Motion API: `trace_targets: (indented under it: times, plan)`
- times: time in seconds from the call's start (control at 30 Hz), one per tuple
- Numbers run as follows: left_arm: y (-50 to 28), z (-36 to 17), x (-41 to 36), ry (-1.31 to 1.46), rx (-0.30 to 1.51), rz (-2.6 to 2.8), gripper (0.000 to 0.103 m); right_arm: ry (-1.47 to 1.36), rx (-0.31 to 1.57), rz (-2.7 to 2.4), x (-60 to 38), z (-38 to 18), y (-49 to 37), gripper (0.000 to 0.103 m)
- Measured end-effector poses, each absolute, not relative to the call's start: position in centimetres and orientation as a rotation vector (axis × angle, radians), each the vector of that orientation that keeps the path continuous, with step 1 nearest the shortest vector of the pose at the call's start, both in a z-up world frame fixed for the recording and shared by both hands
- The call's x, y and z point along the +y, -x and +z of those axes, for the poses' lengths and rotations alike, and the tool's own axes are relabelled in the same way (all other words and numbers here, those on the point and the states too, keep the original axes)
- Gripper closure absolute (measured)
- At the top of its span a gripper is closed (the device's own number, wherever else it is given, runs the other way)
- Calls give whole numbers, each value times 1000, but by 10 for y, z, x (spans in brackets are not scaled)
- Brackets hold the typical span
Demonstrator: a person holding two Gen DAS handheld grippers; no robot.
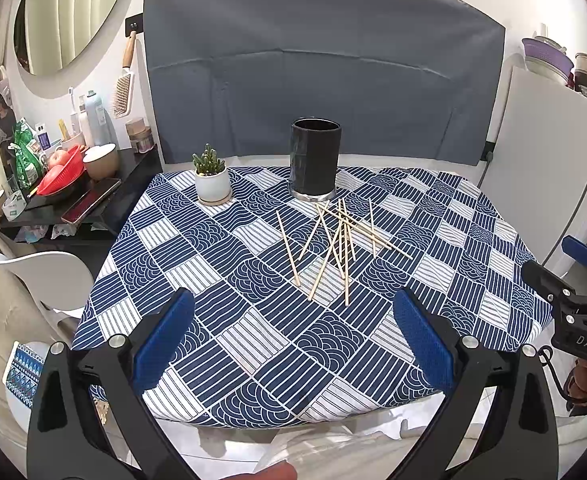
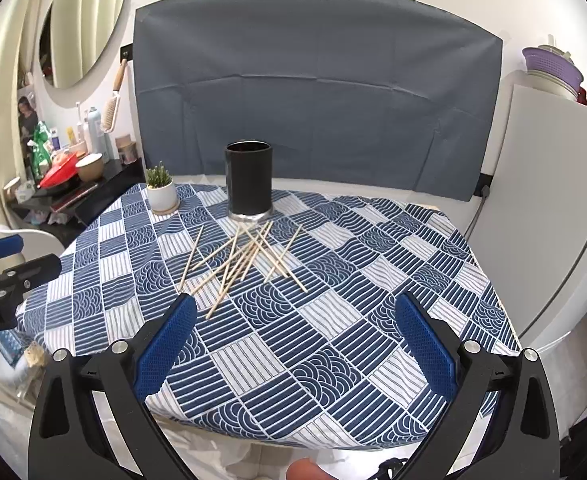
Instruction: Organize utensils
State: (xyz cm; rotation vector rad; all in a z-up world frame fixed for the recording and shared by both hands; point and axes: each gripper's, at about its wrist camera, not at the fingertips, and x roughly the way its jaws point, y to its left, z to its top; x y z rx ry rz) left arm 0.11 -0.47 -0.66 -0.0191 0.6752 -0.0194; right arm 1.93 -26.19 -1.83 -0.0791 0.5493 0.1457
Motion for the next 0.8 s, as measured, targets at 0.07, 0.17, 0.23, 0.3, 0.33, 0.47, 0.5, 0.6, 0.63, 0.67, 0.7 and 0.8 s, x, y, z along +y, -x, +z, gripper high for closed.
trace_targets:
  times: [0.07, 0.17, 0.23, 0.3, 0.33, 0.47, 0.5, 0.6, 0.63, 0.67, 0.7, 0.8]
  plan:
    - [-1, -7, -4, 21, 676, -20, 6, 81, 551, 146, -262, -19, -20, 8]
    - [-3, -10, -3, 29, 684, -20, 6, 87, 555, 148, -261, -20, -21, 8]
    - [-5, -11, -1, 35, 692, -16, 6, 91, 559, 149, -260, -20, -22, 8]
    - [-8, -13, -1, 40, 698, -17, 6, 94, 564, 150, -259, -21, -24, 8]
    - [-9, -14, -1, 42, 702, -17, 6, 95, 567, 150, -259, -21, -25, 8]
    - [-16, -17, -2, 46, 717, -21, 6, 96, 580, 149, -259, -23, -33, 8]
    - [-19, -18, -2, 47, 722, -24, 6, 96, 582, 150, -259, -23, -35, 8]
    - [-28, -20, -1, 48, 738, -27, 6, 97, 593, 150, -258, -25, -42, 8]
    - [-31, -20, -1, 47, 744, -28, 6, 96, 597, 149, -258, -25, -45, 8]
    - [-35, -22, -1, 46, 749, -29, 6, 94, 600, 149, -258, -26, -48, 8]
    - [-39, -22, -1, 45, 754, -29, 6, 92, 604, 150, -258, -27, -51, 8]
    - [-49, -25, -1, 41, 769, -31, 6, 87, 620, 150, -256, -29, -61, 8]
